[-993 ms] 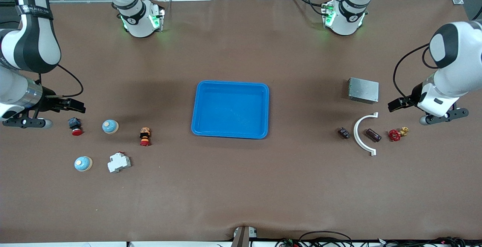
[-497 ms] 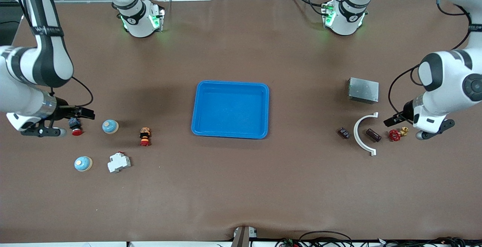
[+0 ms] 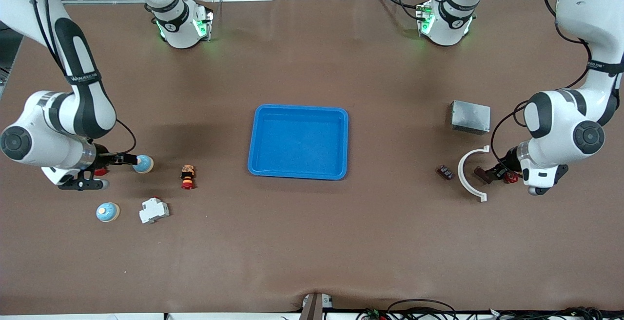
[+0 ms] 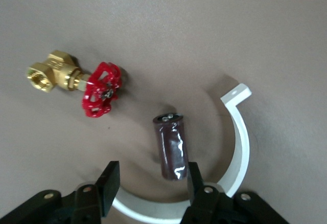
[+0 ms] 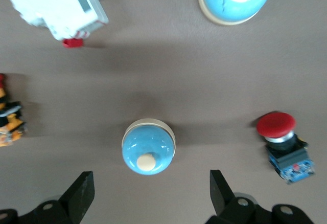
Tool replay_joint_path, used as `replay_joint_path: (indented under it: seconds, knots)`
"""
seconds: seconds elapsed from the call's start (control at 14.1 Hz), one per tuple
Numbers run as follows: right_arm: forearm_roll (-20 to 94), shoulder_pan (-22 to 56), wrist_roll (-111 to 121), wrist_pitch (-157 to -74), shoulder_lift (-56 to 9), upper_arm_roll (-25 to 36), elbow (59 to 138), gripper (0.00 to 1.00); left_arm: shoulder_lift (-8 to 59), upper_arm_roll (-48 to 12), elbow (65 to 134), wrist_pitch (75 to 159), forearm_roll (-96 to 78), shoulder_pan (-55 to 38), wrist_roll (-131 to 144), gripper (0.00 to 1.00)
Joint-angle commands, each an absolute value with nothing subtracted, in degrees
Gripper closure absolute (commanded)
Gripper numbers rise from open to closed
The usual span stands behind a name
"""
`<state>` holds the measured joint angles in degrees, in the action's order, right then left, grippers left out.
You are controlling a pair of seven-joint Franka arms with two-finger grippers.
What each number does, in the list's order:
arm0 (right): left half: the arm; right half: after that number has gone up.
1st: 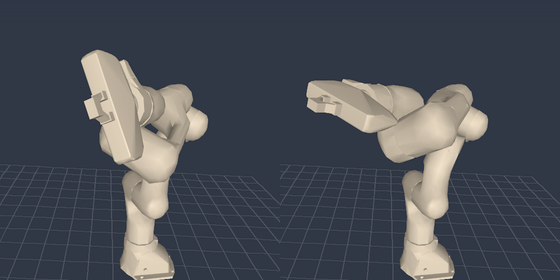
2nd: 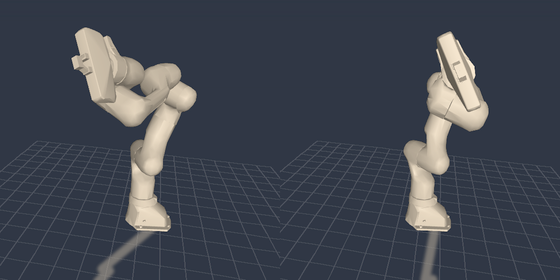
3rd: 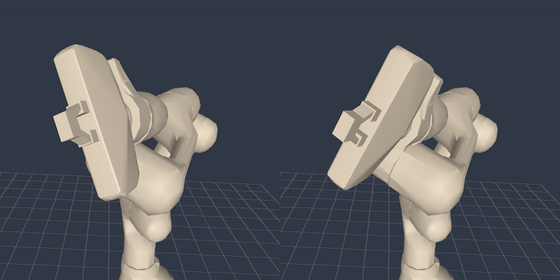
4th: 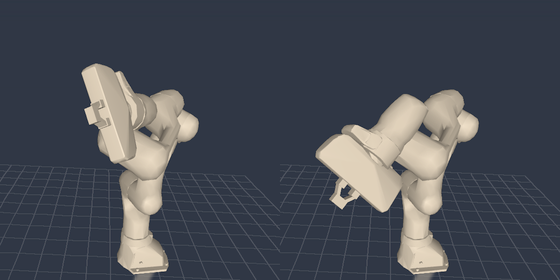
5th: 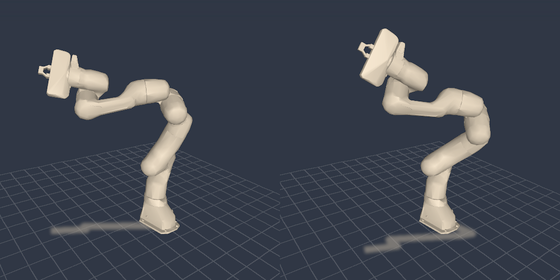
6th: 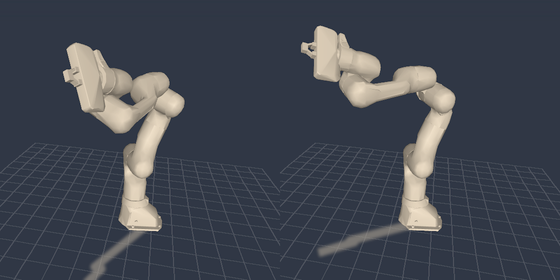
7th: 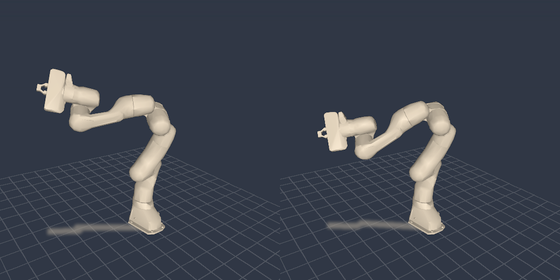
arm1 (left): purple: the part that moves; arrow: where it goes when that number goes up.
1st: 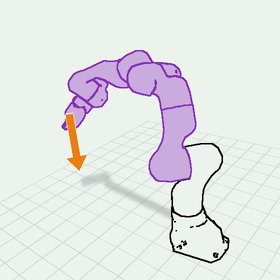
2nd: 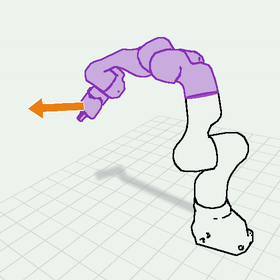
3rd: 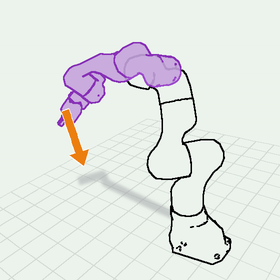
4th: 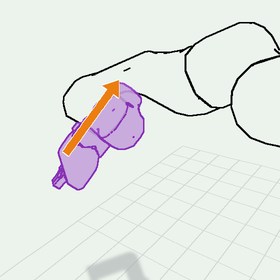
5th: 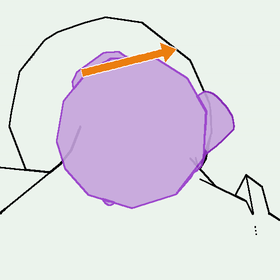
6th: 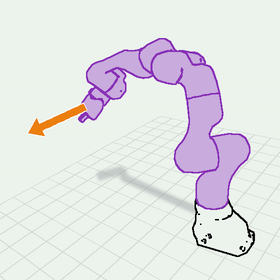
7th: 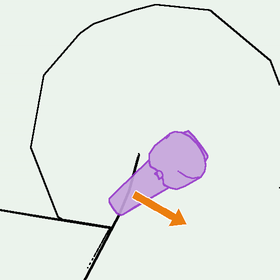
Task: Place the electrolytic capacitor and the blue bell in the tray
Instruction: 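Grasp the brown capacitor with the left gripper while the right gripper grasps the bell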
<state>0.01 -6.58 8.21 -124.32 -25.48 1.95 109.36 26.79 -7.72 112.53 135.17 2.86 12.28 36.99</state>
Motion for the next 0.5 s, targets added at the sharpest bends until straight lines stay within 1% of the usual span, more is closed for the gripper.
replay_joint_path:
  seconds: [0.0, 0.07, 0.43]
  knots:
    - [-0.2, -6.8, 8.5, -123.9, -26.4, 1.4, 109.0, 0.0, 28.2, -7.8, 111.6, 136.8, 3.5, 11.6, 39.6, 0.43]
    - [-0.2, -6.6, 8.4, -123.8, -27.1, 1.4, 109.1, 0.0, 28.7, -7.8, 111.4, 137.4, 3.5, 11.4, 39.7, 0.46]
    - [-0.3, -6.4, 8.3, -124.4, -29.6, 1.4, 109.2, 0.0, 31.2, -7.7, 111.8, 141.2, 3.7, 11.0, 39.7, 0.47]
